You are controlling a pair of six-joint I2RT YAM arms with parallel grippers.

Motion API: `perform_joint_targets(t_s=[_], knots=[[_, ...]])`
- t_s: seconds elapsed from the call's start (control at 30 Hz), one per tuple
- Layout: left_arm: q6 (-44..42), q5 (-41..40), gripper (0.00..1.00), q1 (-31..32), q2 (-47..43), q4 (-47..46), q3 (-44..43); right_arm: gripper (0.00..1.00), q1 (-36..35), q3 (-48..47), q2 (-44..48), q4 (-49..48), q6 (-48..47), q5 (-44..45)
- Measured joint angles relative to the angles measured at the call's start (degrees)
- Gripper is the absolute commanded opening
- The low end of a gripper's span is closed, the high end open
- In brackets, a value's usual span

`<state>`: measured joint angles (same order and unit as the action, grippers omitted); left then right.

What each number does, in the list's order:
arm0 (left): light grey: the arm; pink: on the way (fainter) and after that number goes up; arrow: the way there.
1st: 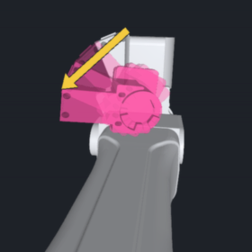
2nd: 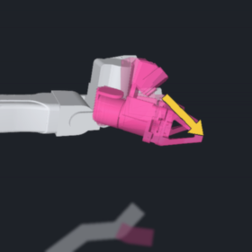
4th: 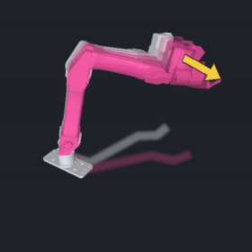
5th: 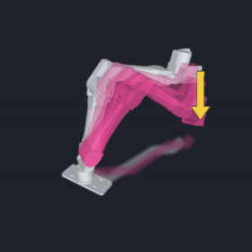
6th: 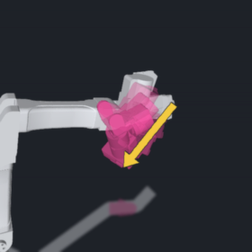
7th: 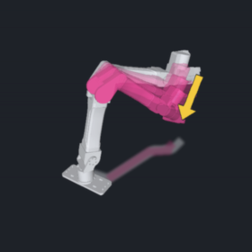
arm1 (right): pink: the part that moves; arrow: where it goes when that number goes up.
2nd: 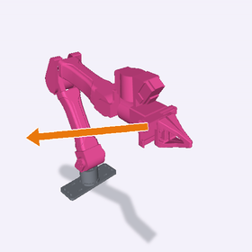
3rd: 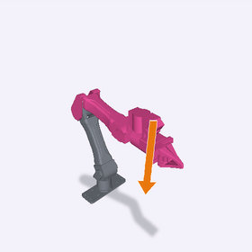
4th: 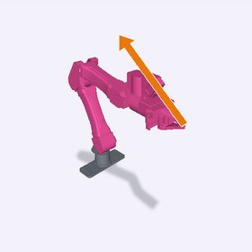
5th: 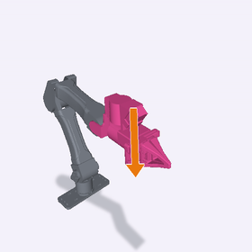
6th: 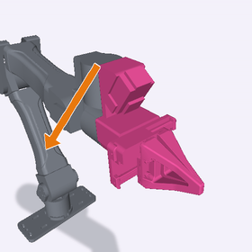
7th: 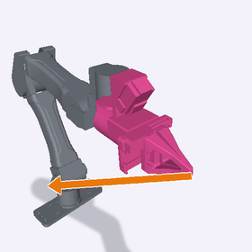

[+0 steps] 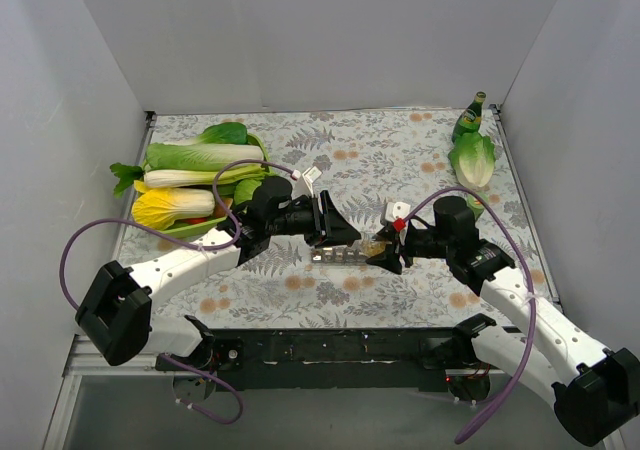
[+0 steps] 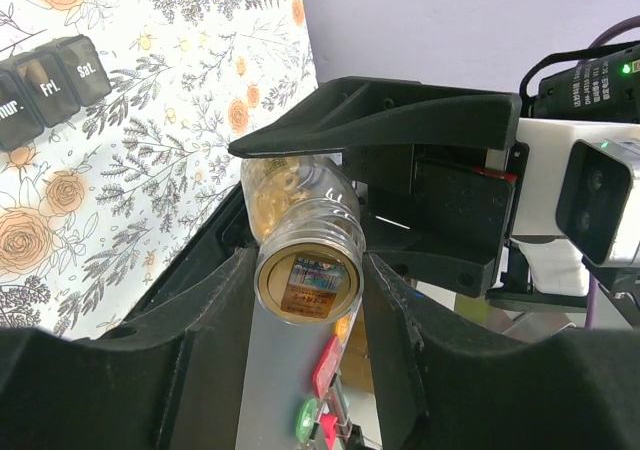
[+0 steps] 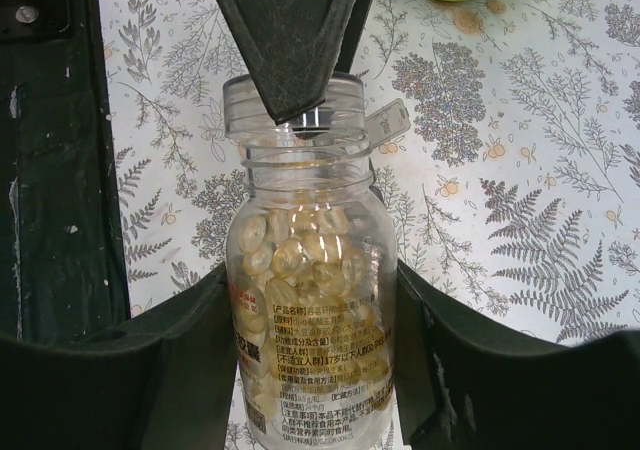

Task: Sort the pills into containers

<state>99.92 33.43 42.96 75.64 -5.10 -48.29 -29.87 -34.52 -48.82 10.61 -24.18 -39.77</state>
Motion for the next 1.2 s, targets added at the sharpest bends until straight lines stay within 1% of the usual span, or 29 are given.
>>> perform_joint_targets(t_s=[0.37,0.6,0.73,0.97,1.2], knots=[[0.5,-0.5,0.21,0.1,1.0,0.3,-0.5,0.12,-0.4,0.0,-0.7,0.0,0.0,0.4],[1.1,-1.4,0.2,1.2,1.4,1.1,-1.0,0.12,-1.2,0.0,-1.3,0.2,0.0,1.2],[0.8,-3.0,0.18,1.6,2.7,4.1,-2.8,0.11,-1.3,-0.2,-2.0,1.2,0.0,2.3],[-1.9,-6.1,0.17,2.9,4.8,12.8,-7.9,0.11,-1.8,-0.6,-2.7,2.6,-0.2,4.0],[-3.6,-5.7,0.17,3.1,6.4,15.4,-9.8,0.11,-1.9,-0.6,-3.0,3.8,-0.2,4.6]])
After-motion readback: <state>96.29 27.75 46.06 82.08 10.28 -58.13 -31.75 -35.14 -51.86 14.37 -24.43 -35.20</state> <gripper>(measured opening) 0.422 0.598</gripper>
